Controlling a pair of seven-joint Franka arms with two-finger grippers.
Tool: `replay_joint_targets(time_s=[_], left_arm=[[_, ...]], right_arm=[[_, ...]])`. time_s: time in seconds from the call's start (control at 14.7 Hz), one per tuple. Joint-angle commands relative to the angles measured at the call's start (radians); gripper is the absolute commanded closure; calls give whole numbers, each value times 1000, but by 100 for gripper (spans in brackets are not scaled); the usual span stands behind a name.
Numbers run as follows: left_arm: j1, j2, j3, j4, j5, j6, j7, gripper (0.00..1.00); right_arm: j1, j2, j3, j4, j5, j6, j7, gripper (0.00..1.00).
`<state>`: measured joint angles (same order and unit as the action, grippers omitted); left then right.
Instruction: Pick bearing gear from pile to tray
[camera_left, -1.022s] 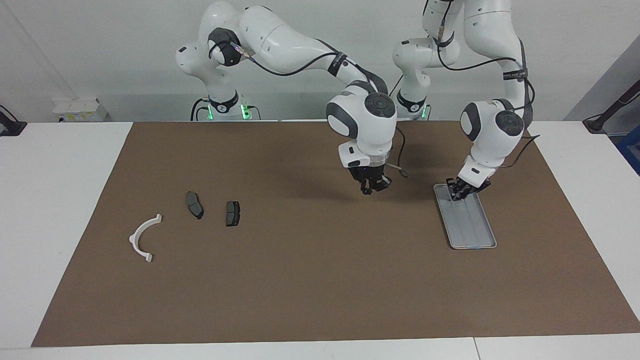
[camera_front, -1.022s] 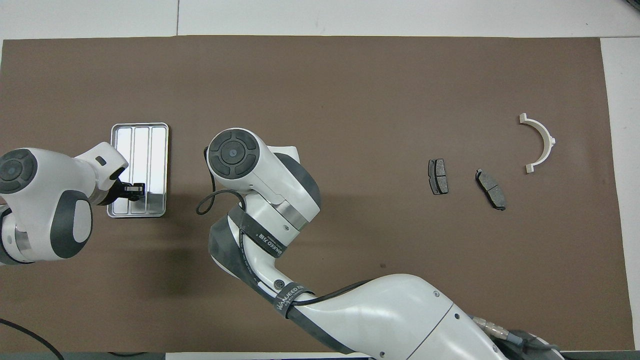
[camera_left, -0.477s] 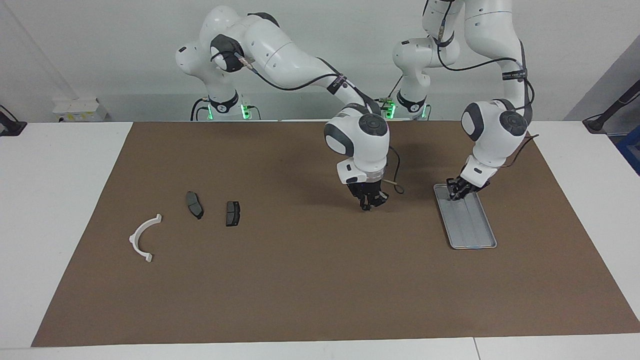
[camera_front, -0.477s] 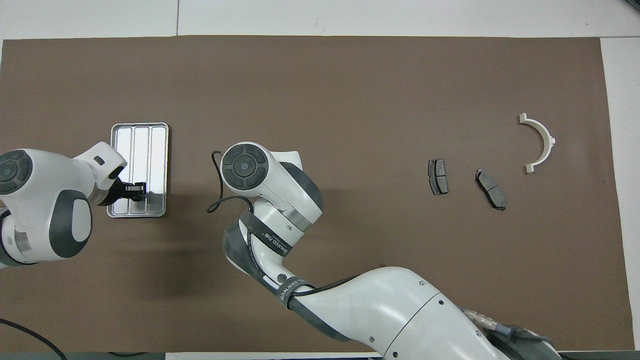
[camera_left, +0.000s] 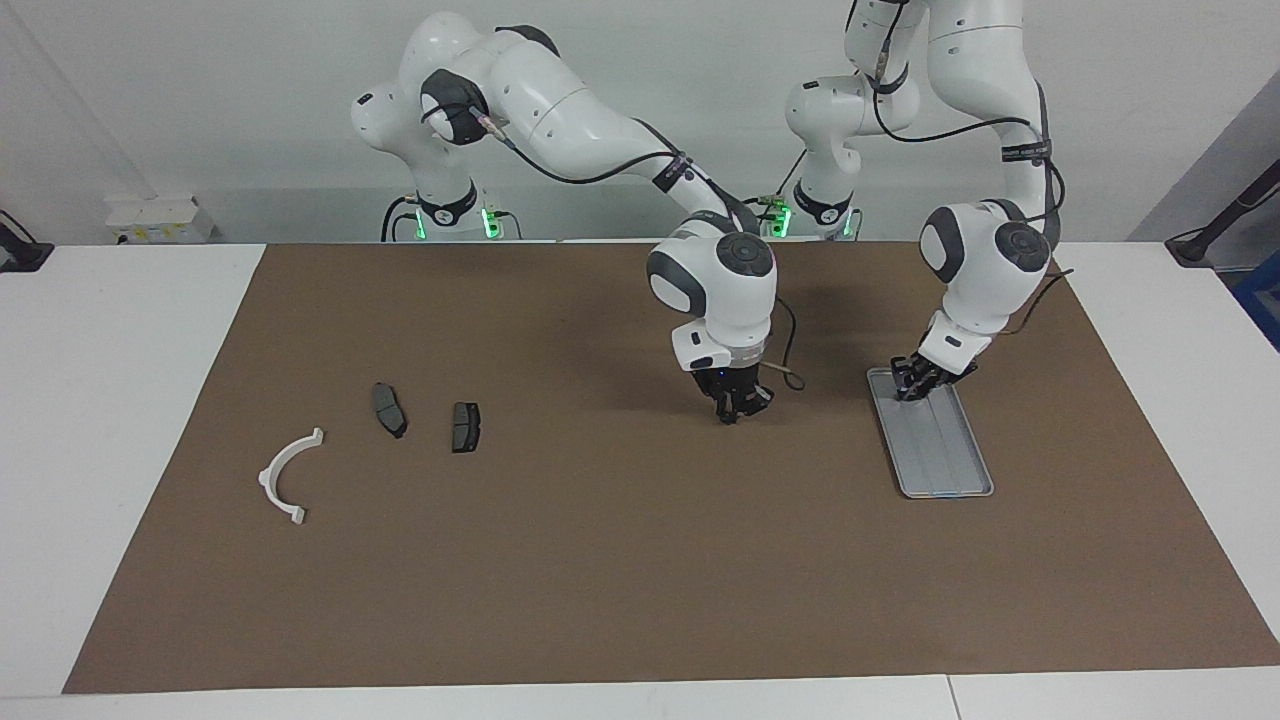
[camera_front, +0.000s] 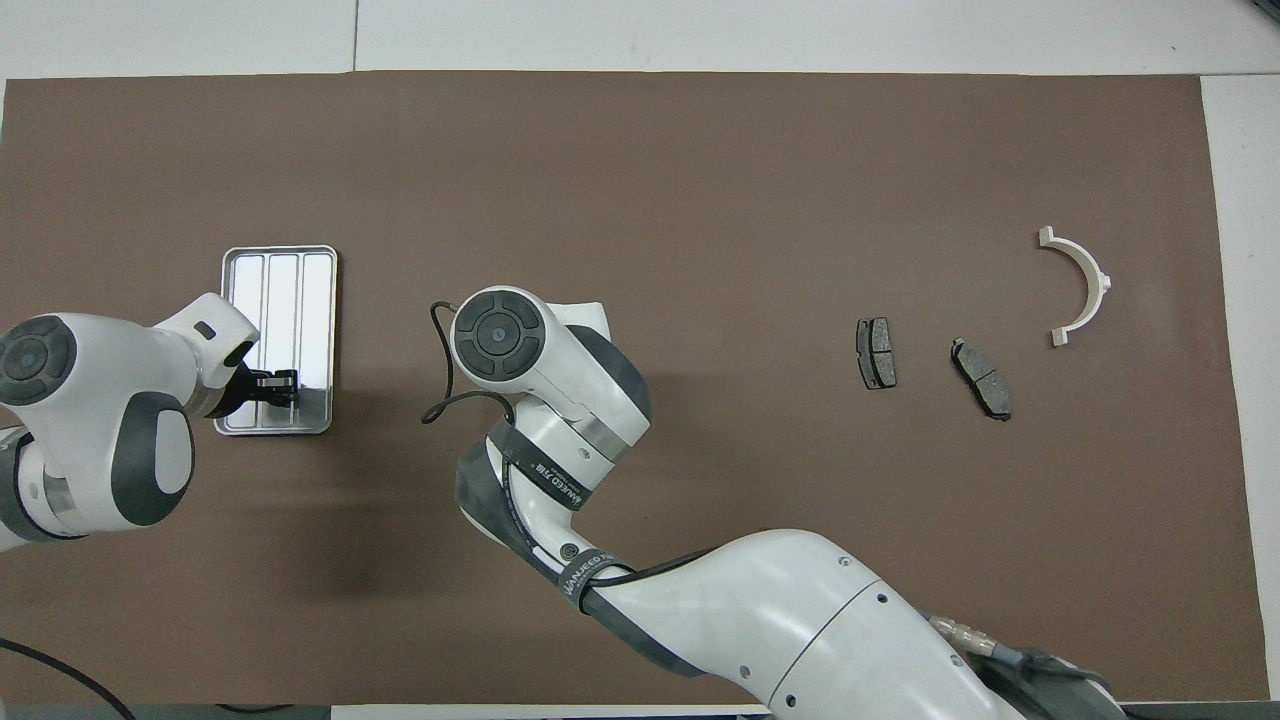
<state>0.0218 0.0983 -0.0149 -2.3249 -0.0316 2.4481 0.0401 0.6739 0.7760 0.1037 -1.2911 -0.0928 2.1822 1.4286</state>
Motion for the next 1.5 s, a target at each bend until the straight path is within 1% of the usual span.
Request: replay_joint_targets(time_s=[0.0, 0.14, 0.2, 0.27, 0.34, 0.41, 0.48, 0.61, 0.68, 0.75, 0.89, 1.02, 1.16, 1.23, 1.36, 1.43], left_arm=[[7, -2, -5, 8, -13, 9, -5, 0], [1, -3, -5, 41, -13, -30, -5, 0], [0, -5, -7, 56, -13, -52, -5, 0], [-9, -5, -7, 79, -13, -72, -5, 0], [-26, -12, -2, 85, -13, -99, -3, 0], [-19, -15, -5, 96, -13, -109, -5, 0], [-16, -14, -7, 116, -14, -109, -12, 0], [-28, -3, -8, 166, -18, -133, -130, 0], [-33, 4, -10, 200, -16, -168, -202, 0], [-74, 15, -10, 238, -18, -207, -269, 0], [-149, 32, -10, 288, -18, -239, -446, 0], [-244, 49, -8, 320, -16, -238, -607, 0], [-324, 79, -7, 372, -18, -248, -679, 0], [-380, 119, -7, 424, -16, -268, -742, 0], [-486, 269, -2, 594, 4, -331, -894, 0], [-512, 320, -2, 637, 22, -325, -958, 0]], right_arm=[[-14, -12, 7, -51, -19, 53, 19, 100], [-14, -12, 7, -63, -19, 68, 21, 100], [-16, -12, 7, -63, -19, 67, 19, 76], [-16, -18, 5, -59, -19, 50, 19, 21], [-14, -18, 4, -50, -19, 19, 18, 0], [-14, -18, 1, -44, -22, -28, 16, 0], [-16, -20, -4, -13, -22, -66, 13, 0], [-51, -27, 2, 77, -19, -180, 1, 0], [-72, -35, 7, 126, -10, -221, -13, 0], [-89, -50, 10, 153, -7, -245, -25, 0], [-146, -110, 28, 156, 19, -292, -124, 0], [-213, -174, 36, 156, 48, -358, -285, 0], [-279, -234, 36, 156, 59, -435, -492, 0], [-313, -265, 34, 154, 59, -470, -630, 0], [-410, -320, 34, 153, 59, -531, -927, 0], [-454, -346, 33, 150, 58, -553, -1064, 0]])
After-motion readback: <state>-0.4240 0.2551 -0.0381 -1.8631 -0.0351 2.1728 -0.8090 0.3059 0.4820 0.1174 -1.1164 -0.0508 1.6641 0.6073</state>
